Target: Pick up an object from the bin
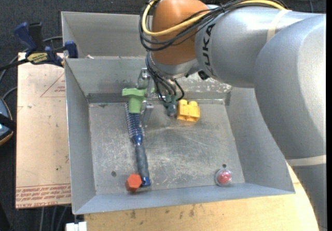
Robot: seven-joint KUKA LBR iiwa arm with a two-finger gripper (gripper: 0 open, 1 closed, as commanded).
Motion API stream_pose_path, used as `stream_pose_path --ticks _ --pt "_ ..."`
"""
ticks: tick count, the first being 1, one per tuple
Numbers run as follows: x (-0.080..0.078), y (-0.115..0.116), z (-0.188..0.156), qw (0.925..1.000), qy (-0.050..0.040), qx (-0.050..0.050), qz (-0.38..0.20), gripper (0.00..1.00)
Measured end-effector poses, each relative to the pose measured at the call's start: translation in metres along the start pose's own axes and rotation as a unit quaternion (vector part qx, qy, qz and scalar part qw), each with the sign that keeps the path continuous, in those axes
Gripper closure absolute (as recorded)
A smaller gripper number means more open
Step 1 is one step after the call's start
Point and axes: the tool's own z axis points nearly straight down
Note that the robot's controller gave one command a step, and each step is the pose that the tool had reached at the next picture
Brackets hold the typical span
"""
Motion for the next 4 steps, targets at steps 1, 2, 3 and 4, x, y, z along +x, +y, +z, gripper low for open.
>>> stream_pose_path --ticks 1,2,3,4 --pt "-0.003 0.000 0.036 0.9868 -0.0056 0.000 -0.162 0.00" --pt "-0.007 0.000 0.047 0.9591 -0.0046 0.001 -0.283 0.00" --pt "-0.005 0.014 0.055 0.8666 -0.0045 0.001 -0.499 0.00" --pt "-0.010 0.010 0.079 0.8095 -0.0073 0.002 -0.587 0.00"
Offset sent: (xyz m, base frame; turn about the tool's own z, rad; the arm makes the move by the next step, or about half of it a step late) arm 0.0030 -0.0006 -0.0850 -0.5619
